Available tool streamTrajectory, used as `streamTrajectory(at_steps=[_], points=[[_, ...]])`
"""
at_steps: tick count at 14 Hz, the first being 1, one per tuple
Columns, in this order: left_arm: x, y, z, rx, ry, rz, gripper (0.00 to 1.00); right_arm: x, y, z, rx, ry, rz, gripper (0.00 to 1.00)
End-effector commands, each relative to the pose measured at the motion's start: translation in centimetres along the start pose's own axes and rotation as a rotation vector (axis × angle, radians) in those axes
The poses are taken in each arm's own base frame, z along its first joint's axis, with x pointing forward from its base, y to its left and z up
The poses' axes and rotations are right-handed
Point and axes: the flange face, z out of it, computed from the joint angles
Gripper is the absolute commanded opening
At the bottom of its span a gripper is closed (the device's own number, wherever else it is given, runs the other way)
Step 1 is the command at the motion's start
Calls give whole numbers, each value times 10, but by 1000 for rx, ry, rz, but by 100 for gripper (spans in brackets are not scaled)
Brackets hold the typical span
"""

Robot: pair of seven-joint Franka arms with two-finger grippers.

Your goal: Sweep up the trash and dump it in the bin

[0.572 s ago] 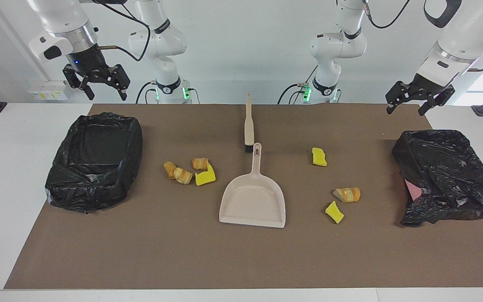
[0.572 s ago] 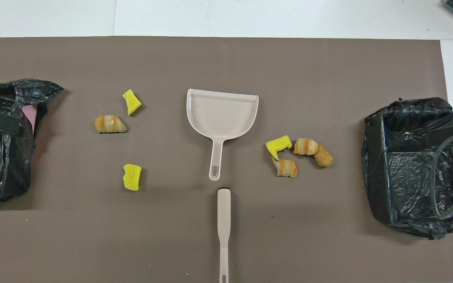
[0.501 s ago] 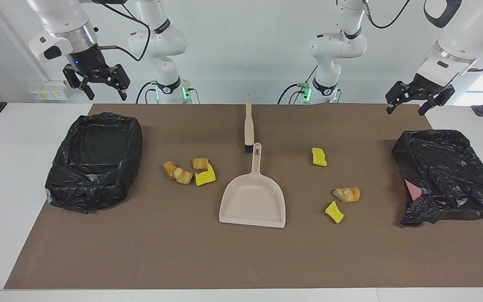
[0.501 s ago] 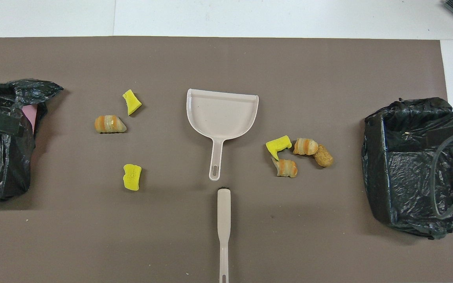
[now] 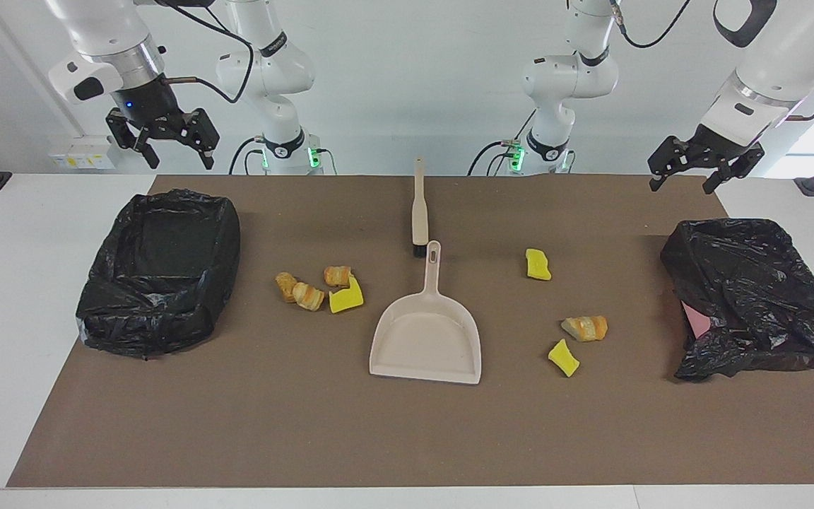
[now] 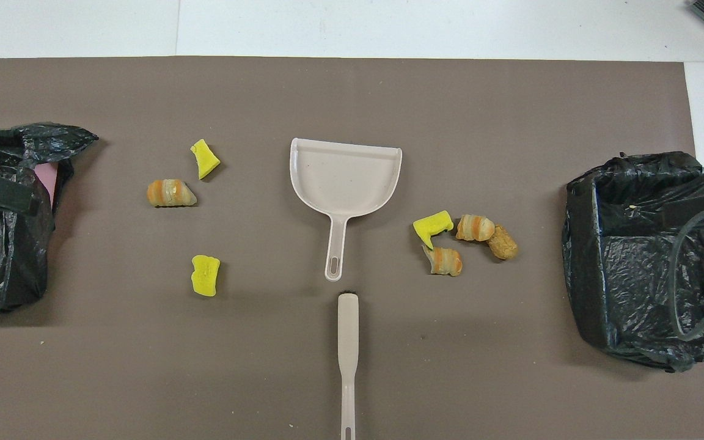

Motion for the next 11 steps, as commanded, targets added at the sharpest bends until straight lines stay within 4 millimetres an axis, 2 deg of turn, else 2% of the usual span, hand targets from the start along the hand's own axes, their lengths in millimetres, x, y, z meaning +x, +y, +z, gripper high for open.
streamTrajectory(at_steps=[1,6,11], points=[[-8,4,-2,-7,-14,13,100,-2,1,0,11,7,-21,100],[-14,17,1,-7,-25,30,100,-2,1,0,11,7,-21,100],[-19,20,3,-7,-35,36,100,-2,1,0,11,7,-21,100]])
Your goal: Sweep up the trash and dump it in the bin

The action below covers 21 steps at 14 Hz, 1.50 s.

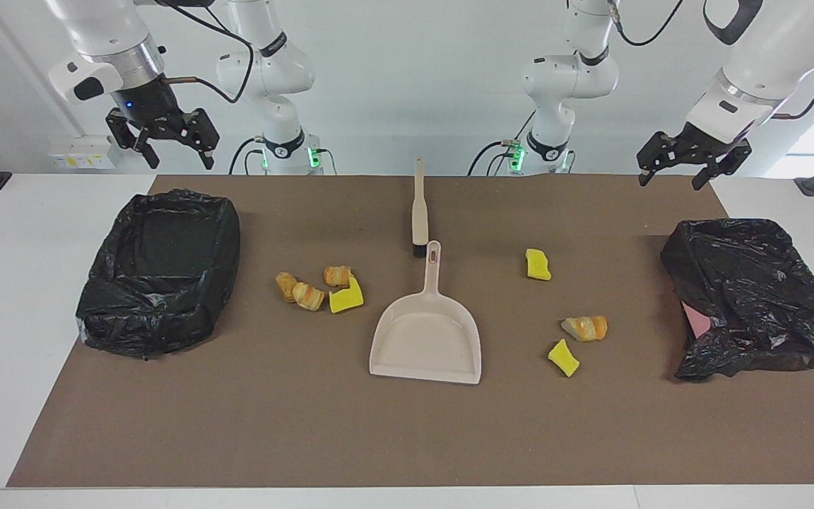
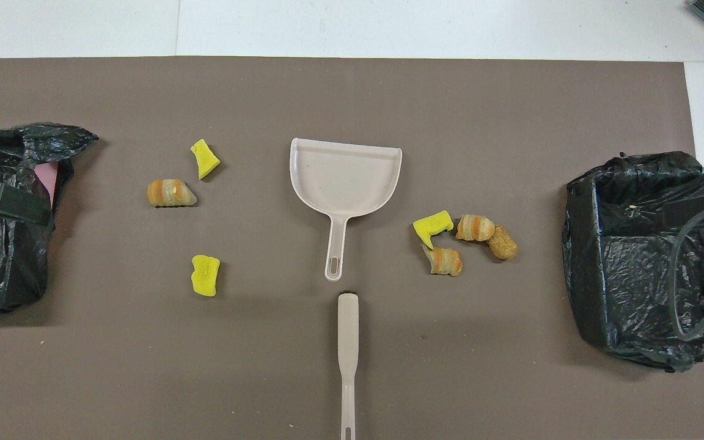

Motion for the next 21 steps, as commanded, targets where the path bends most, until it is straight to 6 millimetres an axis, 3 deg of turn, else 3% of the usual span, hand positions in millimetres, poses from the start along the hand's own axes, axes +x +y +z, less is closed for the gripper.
streamTrajectory(at_steps=[1,8,12,15,21], points=[[-14,5,1,-5,-10,8,100,-2,1,0,11,7,-21,100],[-27,16,20,-7,-27,25,100,0,2,0,13,13,-13,100],[-21,62,52,1,-40,90,100,-1,1,0,13,12,-16,100],[-19,117,85,10,-1,36,100,-3,11,-4,2,20,-8,100],[-36,199,147,12,34,-8,100,-12,13,-2,7,-6,2,100]])
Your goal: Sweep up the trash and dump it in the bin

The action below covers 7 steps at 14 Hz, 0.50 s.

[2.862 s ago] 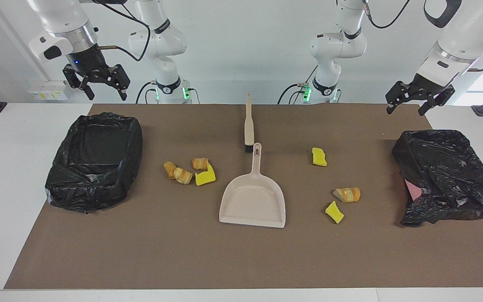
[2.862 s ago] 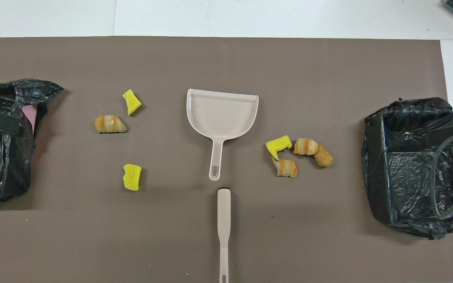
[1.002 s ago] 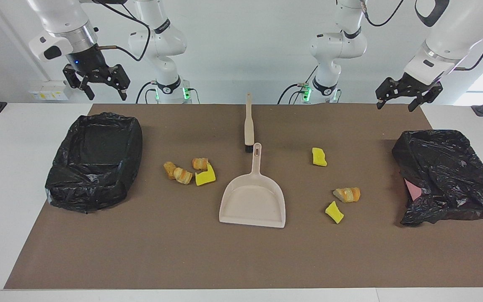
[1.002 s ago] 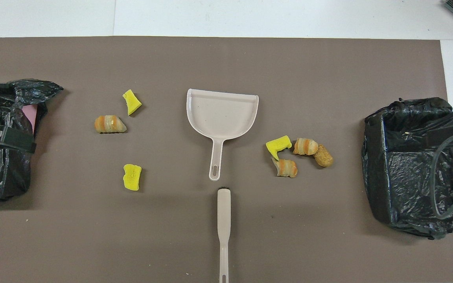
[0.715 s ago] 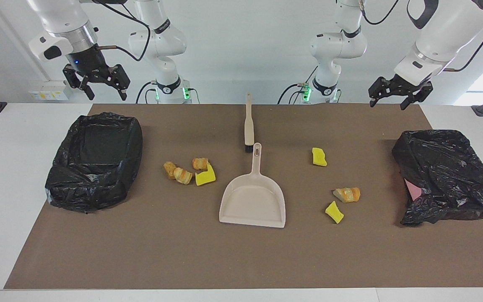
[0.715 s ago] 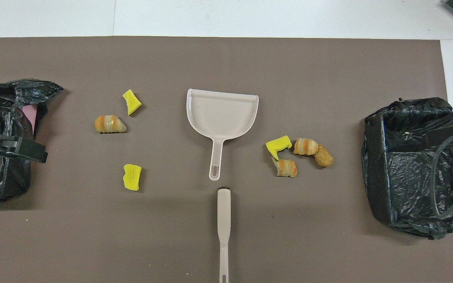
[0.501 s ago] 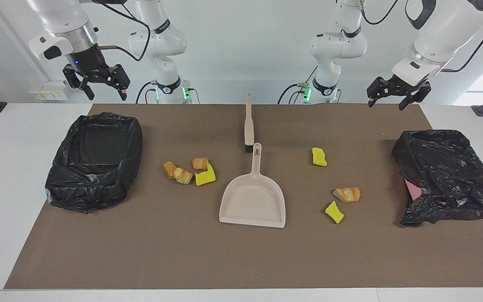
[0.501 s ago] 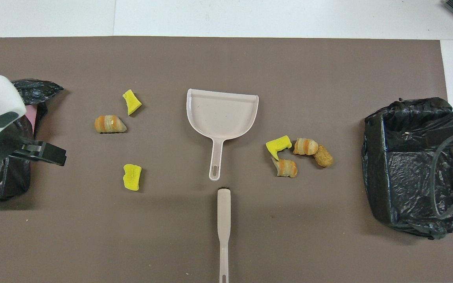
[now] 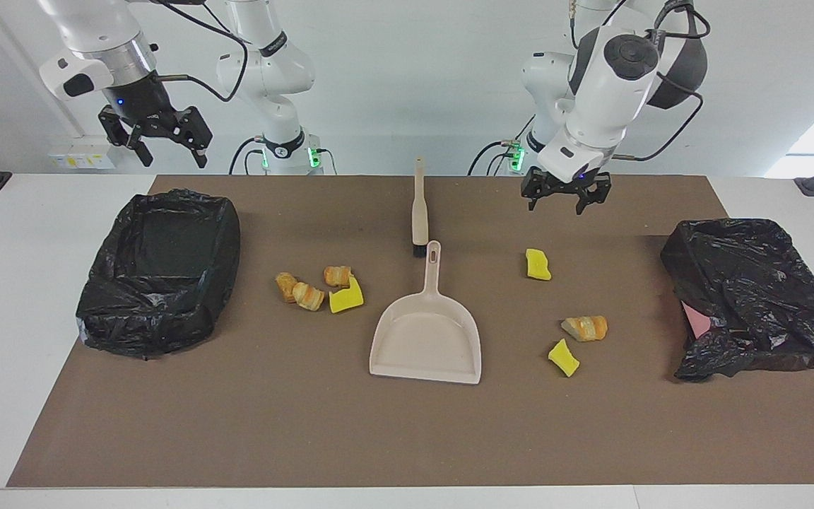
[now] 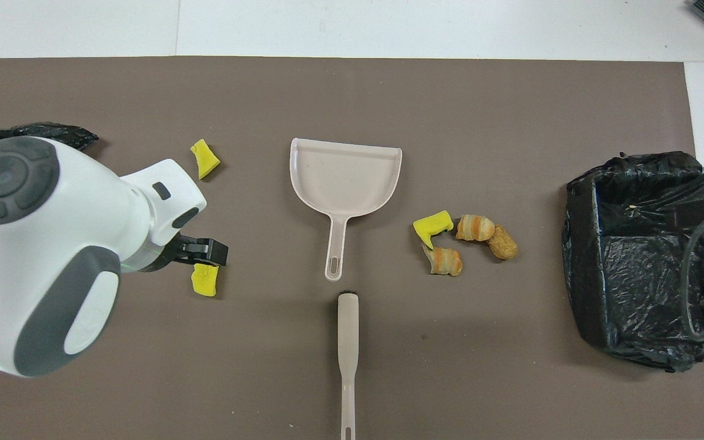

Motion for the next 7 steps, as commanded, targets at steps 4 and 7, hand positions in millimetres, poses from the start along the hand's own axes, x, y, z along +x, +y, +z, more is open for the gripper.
streamTrajectory(at_steps=[4,7], points=[[-41,87,73,-20,63,-68,100,-8,-7,3,10,-5,-31,100],[-74,133,117,-27,78,-77,100,-9,-11,8,10,-15,-43,100]])
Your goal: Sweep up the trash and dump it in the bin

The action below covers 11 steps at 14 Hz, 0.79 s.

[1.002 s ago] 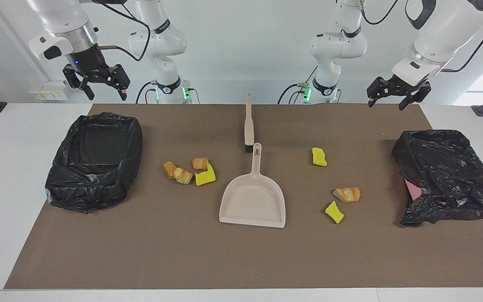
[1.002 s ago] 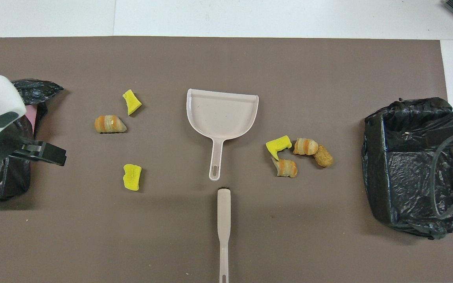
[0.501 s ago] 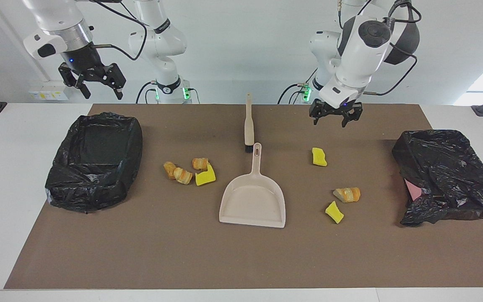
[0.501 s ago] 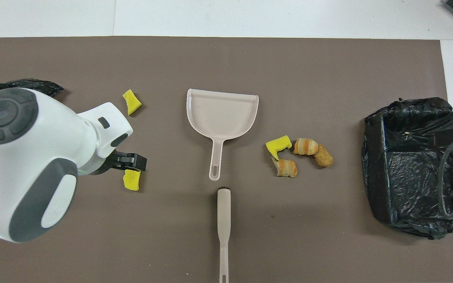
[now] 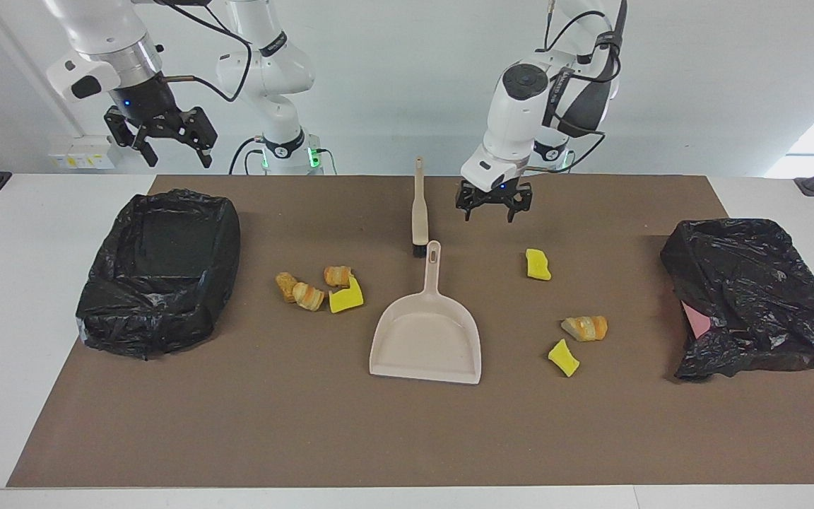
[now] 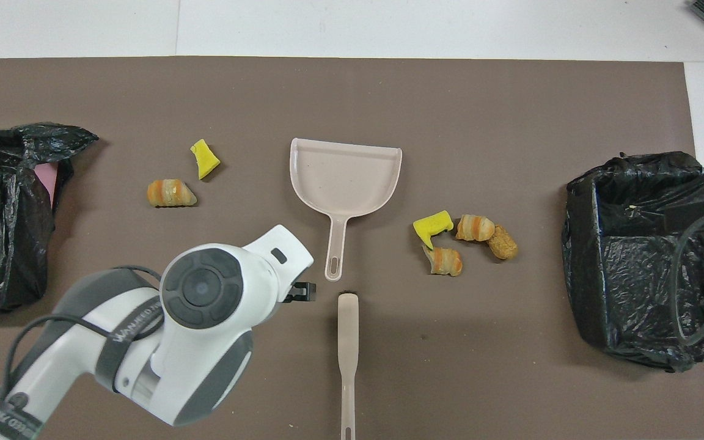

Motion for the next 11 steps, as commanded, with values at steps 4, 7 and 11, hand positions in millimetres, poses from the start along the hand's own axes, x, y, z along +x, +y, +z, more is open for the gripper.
streamTrajectory(at_steps=[4,7,11], points=[[-67,36,62,-6,8,60,100,-9,4,6,10,-17,-16,100],[-84,54,64,-8,9,73,100,-21,6,11,13,-37,-20,100],[-121,91,64,-18,16,94,100,-25,2,13,13,-36,-26,100]])
